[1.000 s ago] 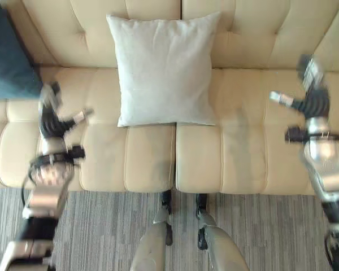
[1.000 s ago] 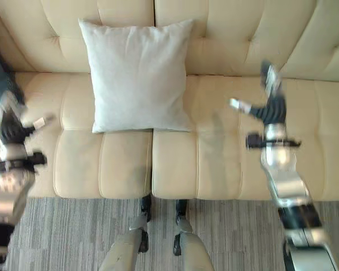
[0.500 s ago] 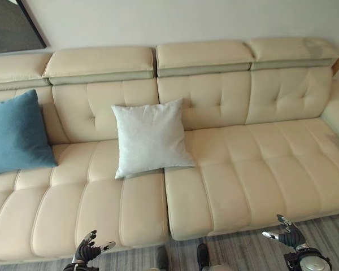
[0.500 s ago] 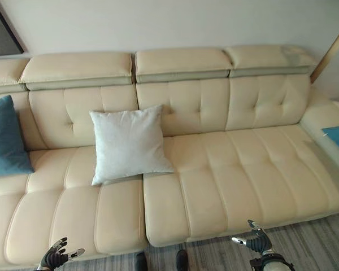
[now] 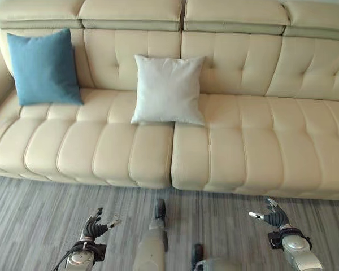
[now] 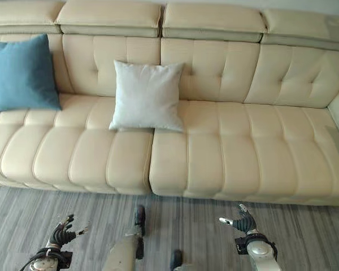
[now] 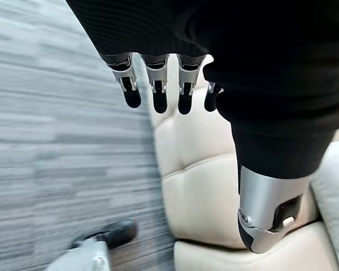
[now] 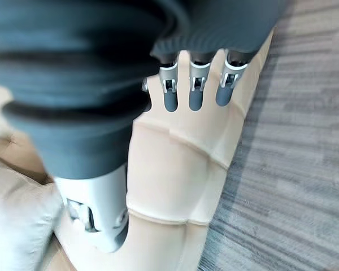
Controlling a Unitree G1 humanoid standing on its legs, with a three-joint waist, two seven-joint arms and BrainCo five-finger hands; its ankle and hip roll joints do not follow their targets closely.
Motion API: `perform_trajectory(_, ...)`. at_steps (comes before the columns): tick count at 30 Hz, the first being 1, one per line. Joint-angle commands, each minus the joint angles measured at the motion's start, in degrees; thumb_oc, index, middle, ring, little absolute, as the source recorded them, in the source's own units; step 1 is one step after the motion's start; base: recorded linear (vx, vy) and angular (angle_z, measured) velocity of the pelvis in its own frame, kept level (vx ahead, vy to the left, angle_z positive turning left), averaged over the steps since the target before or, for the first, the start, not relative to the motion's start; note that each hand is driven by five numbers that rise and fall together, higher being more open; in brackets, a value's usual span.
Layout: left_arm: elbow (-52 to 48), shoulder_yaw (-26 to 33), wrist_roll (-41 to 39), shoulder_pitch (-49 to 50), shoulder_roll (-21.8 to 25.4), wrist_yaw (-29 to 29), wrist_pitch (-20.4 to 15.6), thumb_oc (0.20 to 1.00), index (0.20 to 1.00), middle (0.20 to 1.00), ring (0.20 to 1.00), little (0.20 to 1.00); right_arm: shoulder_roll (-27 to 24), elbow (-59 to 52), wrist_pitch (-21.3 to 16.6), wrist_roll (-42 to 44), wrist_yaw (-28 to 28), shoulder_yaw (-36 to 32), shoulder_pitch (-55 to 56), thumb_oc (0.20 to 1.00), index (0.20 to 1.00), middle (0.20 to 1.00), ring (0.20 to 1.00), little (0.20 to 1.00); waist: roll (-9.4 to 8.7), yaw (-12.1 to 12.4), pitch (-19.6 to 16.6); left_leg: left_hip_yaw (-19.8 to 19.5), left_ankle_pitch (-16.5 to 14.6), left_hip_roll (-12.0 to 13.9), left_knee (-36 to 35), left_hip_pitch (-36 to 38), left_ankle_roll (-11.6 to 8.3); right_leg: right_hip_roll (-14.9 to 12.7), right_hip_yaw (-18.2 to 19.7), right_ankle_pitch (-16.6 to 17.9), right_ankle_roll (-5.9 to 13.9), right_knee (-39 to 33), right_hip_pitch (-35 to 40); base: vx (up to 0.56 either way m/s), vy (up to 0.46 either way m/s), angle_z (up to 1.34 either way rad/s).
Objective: Pick up all the scattered cushions and arrange them neatly on the sofa.
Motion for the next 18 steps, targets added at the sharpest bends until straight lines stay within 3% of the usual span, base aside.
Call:
perform_trajectory(1, -2.62, 1.31, 0.89, -2.70, 2.45, 0.25, -2.58, 1.000, 1.000, 1.000, 1.000, 1.000, -0.67, -0.49, -2.02, 1.36, -0.39, -1.96, 0.02, 1.000, 1.000, 1.000, 1.000, 1.000, 0.19, -2.06, -1.63, -0.62, -0.40, -3.00, -7.57, 6.29, 4.03, -2.94, 1.21, -1.66, 10.35, -4.12, 0.98, -0.14, 0.044, 0.23)
perform_trajectory(2, -3.78, 0.74, 1.04, -2.35, 2.12, 0.18, -2.31, 1.000, 1.000, 1.000, 1.000, 1.000, -0.59, -0.56, -1.84, 1.44, -0.36, -2.24, 0.18, 1.000, 1.000, 1.000, 1.000, 1.000, 0.41, -2.67, -2.15, -2.79, -0.30, -3.98, -8.86, 7.13, 4.40, -2.31, 1.73, -1.27, 10.35, -4.55, 0.78, -0.05, 0.054, 0.07)
perform_trajectory(8, -7.92, -0.47, 2.53, -2.37, 3.65, -0.88, -2.05, 1.000, 1.000, 1.000, 1.000, 1.000, 0.15, -1.03, -1.65, 3.05, 0.07, -3.22, 0.95, 1.000, 1.000, 1.000, 1.000, 1.000, 0.32, -4.33, -3.41, -0.20, -0.09, -4.04, -13.93, 11.07, 5.65, -1.85, 4.23, 0.36, 11.18, -4.91, 0.47, -0.02, 0.087, -0.61)
perform_trajectory(9, -8.75, -0.85, 2.96, -2.37, 3.96, -1.31, -1.95, 1.000, 1.000, 1.000, 1.000, 1.000, 0.49, -0.79, -1.45, 3.21, 0.31, -2.83, 1.04, 1.000, 1.000, 1.000, 1.000, 1.000, 0.19, -4.93, -3.22, 2.52, -0.25, -3.54, -14.64, 11.69, 6.02, -1.54, 5.85, 1.03, 11.53, -4.41, -0.69, -0.04, 0.085, -1.05)
perform_trajectory(14, -9.31, -1.10, 4.00, -2.54, 4.41, -1.40, -1.65, 1.000, 1.000, 1.000, 1.000, 1.000, 0.66, -0.90, -1.21, 2.97, 0.63, -2.62, 1.34, 1.000, 1.000, 1.000, 1.000, 1.000, -0.21, -5.58, -2.90, 6.22, -0.85, -2.95, -14.55, 12.20, 6.35, -1.15, 7.63, 1.89, 12.26, -4.01, -2.29, -0.02, 0.017, -0.94)
perform_trajectory(15, -9.80, -0.75, 4.04, -2.59, 4.27, -1.17, -1.53, 1.000, 1.000, 1.000, 1.000, 1.000, 0.82, -1.16, -1.16, 2.30, 0.40, -1.96, 0.36, 1.000, 1.000, 1.000, 1.000, 1.000, -0.36, -5.15, -1.98, 10.93, -1.77, -1.70, -13.73, 12.54, 6.46, -1.51, 6.23, 2.93, 13.22, -3.40, -3.97, -0.08, -0.037, -1.01)
perform_trajectory(16, -9.79, -0.72, 4.04, -2.62, 4.29, -1.18, -1.53, 1.000, 1.000, 1.000, 1.000, 1.000, 0.85, -1.16, -1.15, 2.30, 0.40, -1.95, 0.31, 1.000, 1.000, 1.000, 1.000, 1.000, -0.44, -5.05, -2.08, 11.07, -1.57, -1.70, -13.76, 12.36, 6.42, -1.49, 6.37, 3.13, 13.17, -3.45, -4.20, -0.04, -0.109, -1.66)
perform_trajectory(17, -10.11, -0.54, 4.25, -2.23, 4.35, -1.23, -1.48, 1.000, 1.000, 1.000, 1.000, 1.000, 1.09, -0.99, -1.17, 1.83, 0.27, -1.61, -0.08, 1.000, 1.000, 1.000, 1.000, 1.000, -0.14, -4.20, -2.03, 13.65, -1.86, -0.28, -13.92, 13.26, 6.07, -3.46, -0.79, 2.64, 13.41, -2.58, -4.12, 0.03, -0.126, -1.66)
perform_trajectory(18, -10.31, -0.52, 4.40, -1.88, 4.29, -1.38, -1.33, 1.000, 1.000, 1.000, 1.000, 1.000, 1.18, -1.43, -0.98, 1.80, 0.40, -1.61, 0.06, 1.000, 1.000, 1.000, 1.000, 1.000, 0.04, -4.00, -2.21, 14.81, -1.70, 0.39, -14.36, 13.87, 5.70, -4.52, -4.62, 2.28, 13.24, -2.15, -3.90, 0.08, -0.178, -1.29)
